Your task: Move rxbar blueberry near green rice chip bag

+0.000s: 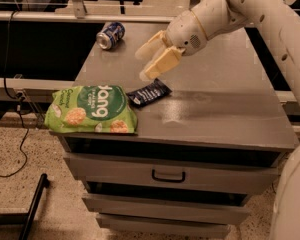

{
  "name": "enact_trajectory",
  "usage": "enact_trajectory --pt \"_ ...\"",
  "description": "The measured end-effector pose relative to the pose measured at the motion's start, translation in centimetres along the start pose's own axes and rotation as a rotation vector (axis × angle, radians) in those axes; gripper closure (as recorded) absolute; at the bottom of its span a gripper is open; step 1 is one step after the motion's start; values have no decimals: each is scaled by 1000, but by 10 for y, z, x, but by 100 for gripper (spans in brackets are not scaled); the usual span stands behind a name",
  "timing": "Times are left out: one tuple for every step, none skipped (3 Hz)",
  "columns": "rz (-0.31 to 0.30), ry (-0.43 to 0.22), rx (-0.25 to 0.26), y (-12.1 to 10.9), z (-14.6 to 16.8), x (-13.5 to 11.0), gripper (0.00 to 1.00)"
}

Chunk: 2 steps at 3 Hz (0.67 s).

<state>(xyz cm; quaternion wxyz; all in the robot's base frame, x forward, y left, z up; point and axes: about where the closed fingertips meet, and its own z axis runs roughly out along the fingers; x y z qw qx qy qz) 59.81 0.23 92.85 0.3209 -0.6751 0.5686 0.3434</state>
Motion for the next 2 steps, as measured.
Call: enact_trajectory --pt "0 -2 0 -1 2 -1 0" --pt "0 -2 0 -1 2 -1 0"
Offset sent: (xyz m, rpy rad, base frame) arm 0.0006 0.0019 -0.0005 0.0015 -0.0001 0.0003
